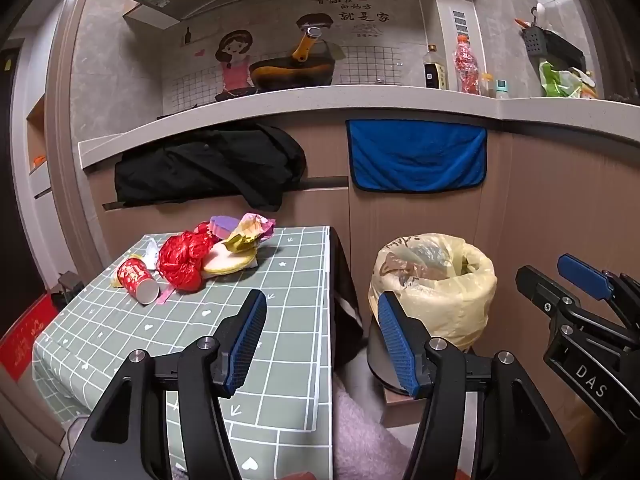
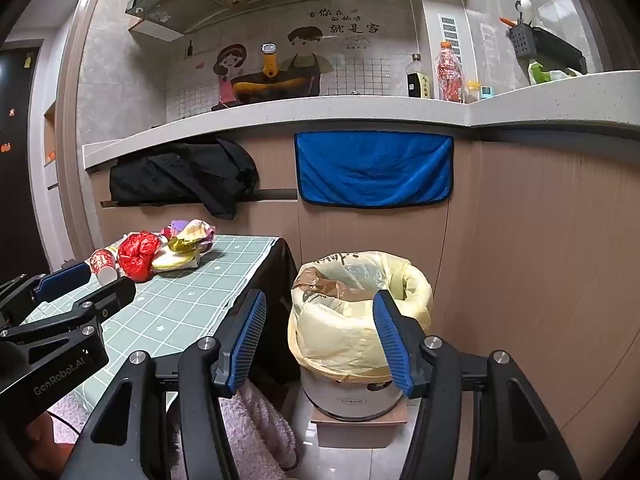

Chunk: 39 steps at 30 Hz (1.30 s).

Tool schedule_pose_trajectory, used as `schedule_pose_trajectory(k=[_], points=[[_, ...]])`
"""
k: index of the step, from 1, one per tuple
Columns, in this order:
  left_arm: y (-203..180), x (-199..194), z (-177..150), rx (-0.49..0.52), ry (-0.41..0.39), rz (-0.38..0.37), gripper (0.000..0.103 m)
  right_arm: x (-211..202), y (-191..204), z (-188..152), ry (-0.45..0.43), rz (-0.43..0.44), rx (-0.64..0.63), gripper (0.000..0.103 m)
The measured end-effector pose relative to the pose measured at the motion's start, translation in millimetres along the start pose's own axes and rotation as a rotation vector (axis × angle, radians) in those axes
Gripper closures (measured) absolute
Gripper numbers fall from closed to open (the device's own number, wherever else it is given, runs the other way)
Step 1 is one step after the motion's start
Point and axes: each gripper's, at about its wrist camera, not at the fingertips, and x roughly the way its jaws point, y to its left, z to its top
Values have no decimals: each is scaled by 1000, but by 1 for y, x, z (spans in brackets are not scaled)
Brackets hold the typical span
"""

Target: Collect trash

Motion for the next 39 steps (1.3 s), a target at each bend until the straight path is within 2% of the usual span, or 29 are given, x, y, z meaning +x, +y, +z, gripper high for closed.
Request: schedule_pose_trajectory(k=[39], points=[[2, -3, -1, -4, 11, -1, 44, 2, 2, -1, 8, -2, -6, 50]])
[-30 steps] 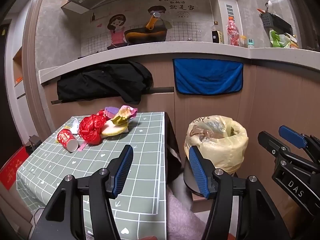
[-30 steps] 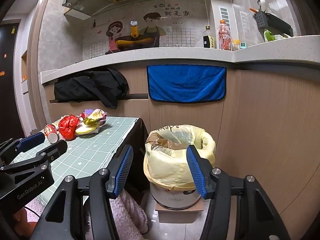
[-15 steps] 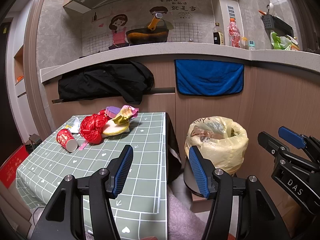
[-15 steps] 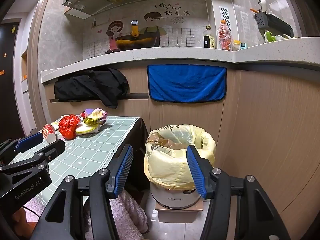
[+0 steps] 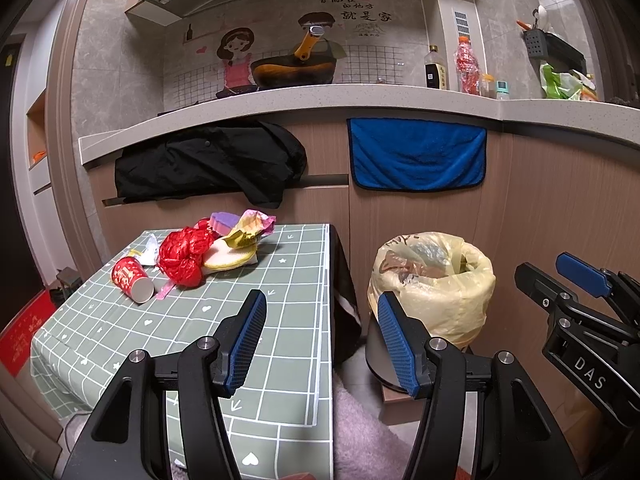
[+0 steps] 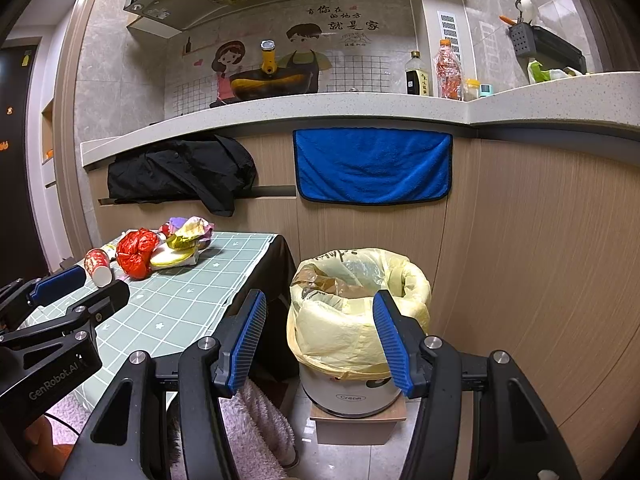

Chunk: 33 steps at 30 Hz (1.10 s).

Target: Collect trash

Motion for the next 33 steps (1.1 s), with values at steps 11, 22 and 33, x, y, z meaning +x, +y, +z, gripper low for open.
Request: schedule_pose_trajectory(k=[11, 22, 33], points=[[-2, 0, -1, 1, -2, -2, 44, -2, 0, 2, -3, -3, -1, 50], [-2, -1, -2, 1, -1, -2, 44, -1, -2, 0, -1, -3, 1, 50], [-2, 0, -2, -1, -2, -2, 44, -1, -2, 0, 0, -3, 1, 50]])
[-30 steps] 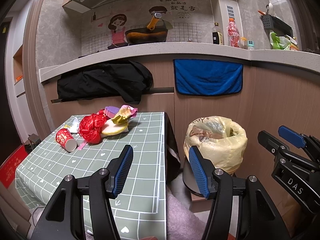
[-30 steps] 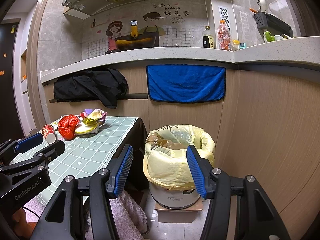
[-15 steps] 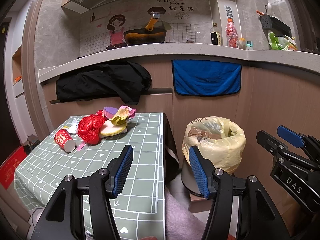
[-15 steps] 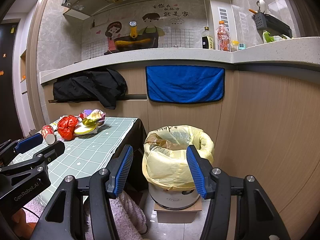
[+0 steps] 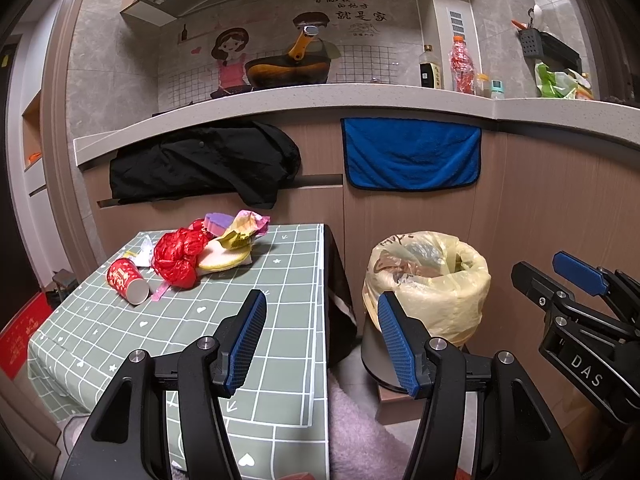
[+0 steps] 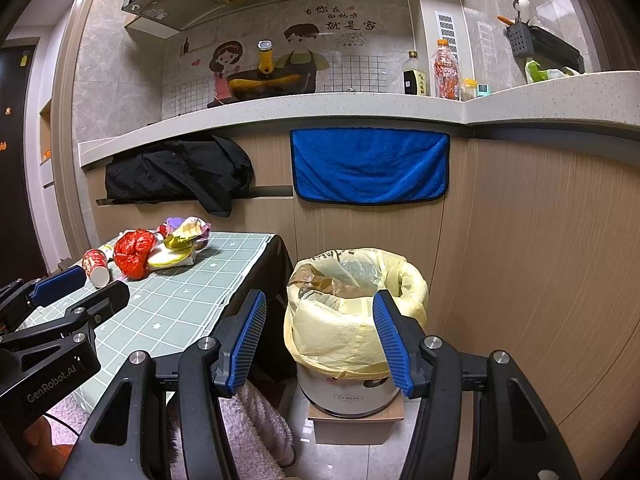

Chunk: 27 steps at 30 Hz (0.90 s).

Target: Collect trash

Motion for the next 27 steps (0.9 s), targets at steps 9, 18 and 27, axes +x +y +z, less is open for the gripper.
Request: schedule_pose_trajectory(k=[9, 18, 27], points=[[-2, 0, 0, 1, -1, -1, 44, 0, -2, 0, 2, 0, 1, 50], [-4, 0, -1, 2, 0, -1, 44, 1, -2, 1, 2, -2, 1, 50], [-6, 6, 3, 3, 25, -64, 44, 6, -6, -3, 8, 5, 3, 50]])
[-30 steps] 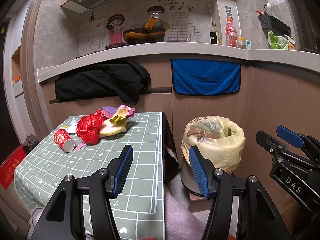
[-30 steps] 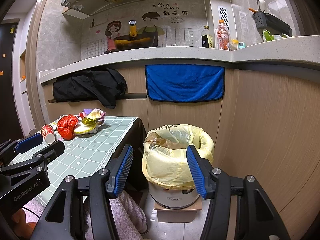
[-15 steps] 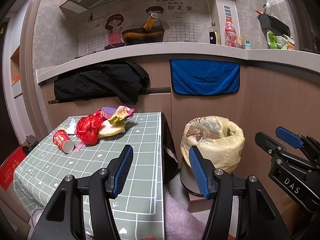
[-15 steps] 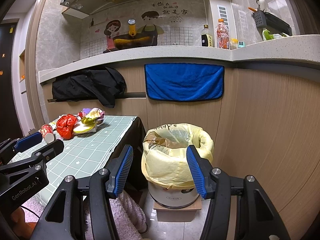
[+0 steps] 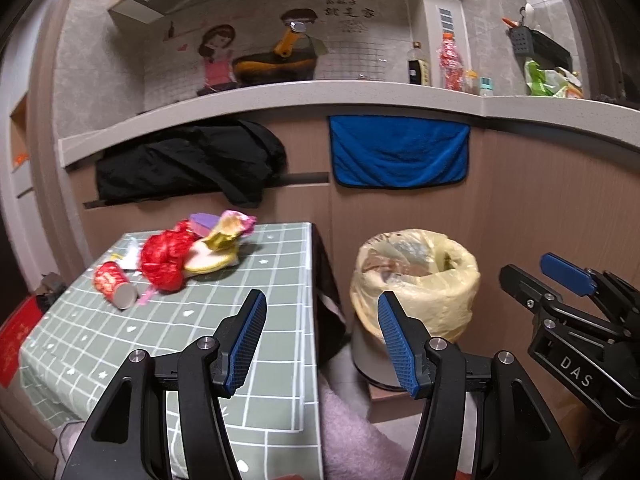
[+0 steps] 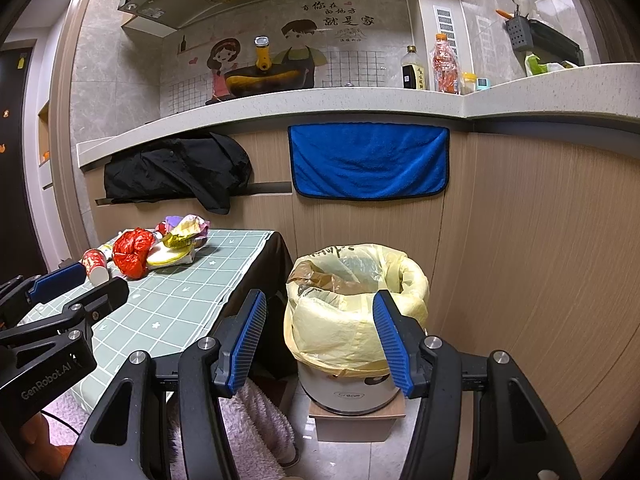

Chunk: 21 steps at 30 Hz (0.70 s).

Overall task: Collect trash
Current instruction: 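Move the left tool toward the red paper cup on the table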

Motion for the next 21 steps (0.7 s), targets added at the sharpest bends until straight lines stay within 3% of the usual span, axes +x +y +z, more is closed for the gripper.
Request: schedule_pose_trajectory(k=[3, 10, 21], points=[[0, 7, 8, -6, 15, -14, 45, 6, -1, 3, -2, 7, -2, 50], [33, 30, 19, -53, 32, 50, 46, 28, 14, 24, -16, 48, -34, 50], [146, 72, 20, -187, 71, 240, 47, 107, 80, 61, 21, 210, -115, 50]])
